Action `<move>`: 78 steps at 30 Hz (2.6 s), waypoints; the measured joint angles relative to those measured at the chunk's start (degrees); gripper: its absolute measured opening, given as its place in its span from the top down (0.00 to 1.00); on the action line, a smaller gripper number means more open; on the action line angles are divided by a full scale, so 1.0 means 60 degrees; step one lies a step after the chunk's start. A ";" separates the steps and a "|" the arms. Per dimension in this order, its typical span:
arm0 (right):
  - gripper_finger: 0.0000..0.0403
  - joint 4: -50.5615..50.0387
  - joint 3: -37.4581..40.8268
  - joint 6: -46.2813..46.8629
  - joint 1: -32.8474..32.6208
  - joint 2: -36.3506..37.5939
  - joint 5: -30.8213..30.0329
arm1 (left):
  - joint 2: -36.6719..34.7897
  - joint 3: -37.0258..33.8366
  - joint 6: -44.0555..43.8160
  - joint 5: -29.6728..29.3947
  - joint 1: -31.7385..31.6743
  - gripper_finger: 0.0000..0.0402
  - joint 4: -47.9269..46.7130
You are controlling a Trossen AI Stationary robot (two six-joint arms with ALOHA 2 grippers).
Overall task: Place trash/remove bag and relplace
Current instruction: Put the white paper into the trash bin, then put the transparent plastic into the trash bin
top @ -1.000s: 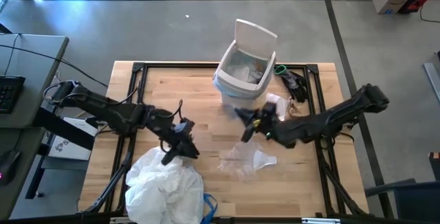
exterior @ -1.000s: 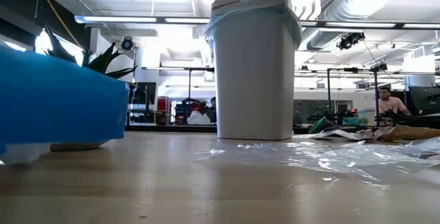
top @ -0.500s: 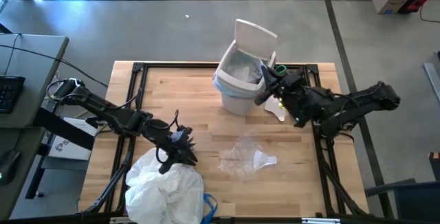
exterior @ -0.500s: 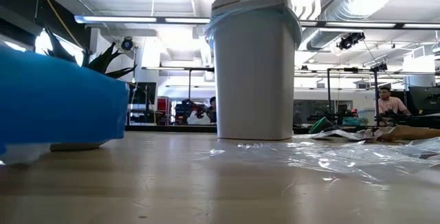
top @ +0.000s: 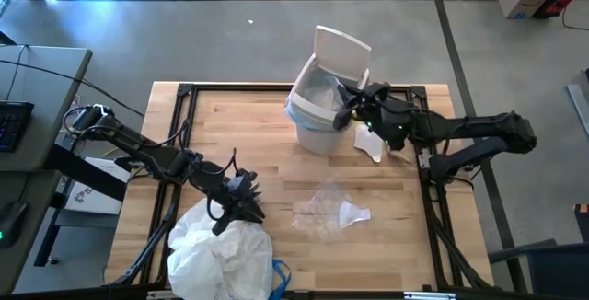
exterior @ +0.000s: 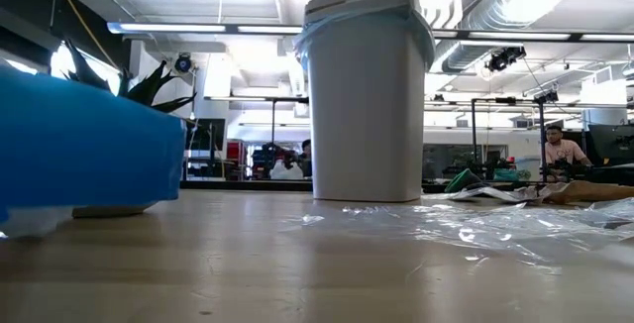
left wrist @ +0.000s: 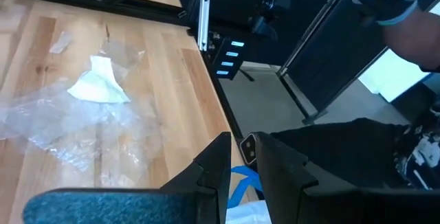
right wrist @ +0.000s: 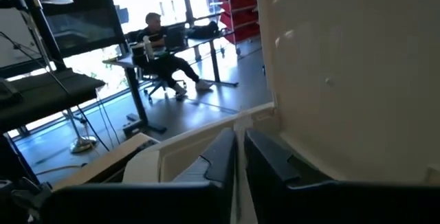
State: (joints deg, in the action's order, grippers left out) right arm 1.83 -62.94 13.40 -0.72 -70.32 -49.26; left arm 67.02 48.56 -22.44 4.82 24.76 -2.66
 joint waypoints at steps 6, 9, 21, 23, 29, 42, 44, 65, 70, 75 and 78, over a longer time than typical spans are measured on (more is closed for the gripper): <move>0.76 -0.0340 0.0000 0.0523 0.0125 0.0000 0.0222 | 0.0000 0.0000 0.0076 -0.0030 0.0093 0.87 -0.0007; 0.66 -0.0086 -0.0001 0.0365 0.0085 0.0000 0.0081 | 0.0000 0.0000 0.0096 -0.0036 0.0090 0.87 -0.0011; 0.58 0.0285 -0.0003 -0.0745 -0.3090 0.0062 0.0817 | 0.0610 0.0000 0.0197 -0.0179 0.0088 0.87 -0.0085; 0.59 -0.0281 -0.0003 -0.0011 -0.3868 0.0038 0.0983 | 0.0912 0.0000 0.0330 -0.0182 0.0079 0.87 -0.0072; 0.62 -0.2047 -0.0011 0.3012 -0.5731 -0.0683 0.0921 | 0.2174 0.0000 0.1018 -0.0044 -0.0071 0.87 0.0448; 0.62 -0.2737 -0.0011 0.6148 -0.6710 -0.3026 0.0605 | 0.5767 0.1119 0.2500 0.0177 -0.0745 0.83 0.1339; 0.62 -0.2736 -0.0011 0.6299 -0.6713 -0.3179 0.0605 | 0.6201 0.1374 0.2657 0.0177 -0.0685 0.82 0.1262; 0.62 -0.2698 -0.0007 0.6188 -0.6785 -0.3220 0.0201 | 0.7384 0.2470 0.2941 -0.0674 -0.0917 0.54 0.0865; 0.62 -0.2701 -0.0007 0.6188 -0.6782 -0.3220 -0.0018 | 0.7399 0.2470 0.3076 -0.0561 -0.0947 0.54 0.0833; 0.62 -0.2693 -0.0003 0.6188 -0.6782 -0.3217 -0.0049 | 0.7881 0.2473 0.3032 -0.0453 -0.0948 0.54 0.0979; 0.62 -0.2619 0.0000 0.6188 -0.6782 -0.3217 -0.0117 | 0.8237 0.2506 0.2805 -0.0792 -0.0944 0.54 0.1114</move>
State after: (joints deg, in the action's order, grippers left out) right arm -13.88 -62.94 50.52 -41.41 -89.62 -49.96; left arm 116.44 63.59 -5.61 0.07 19.09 4.03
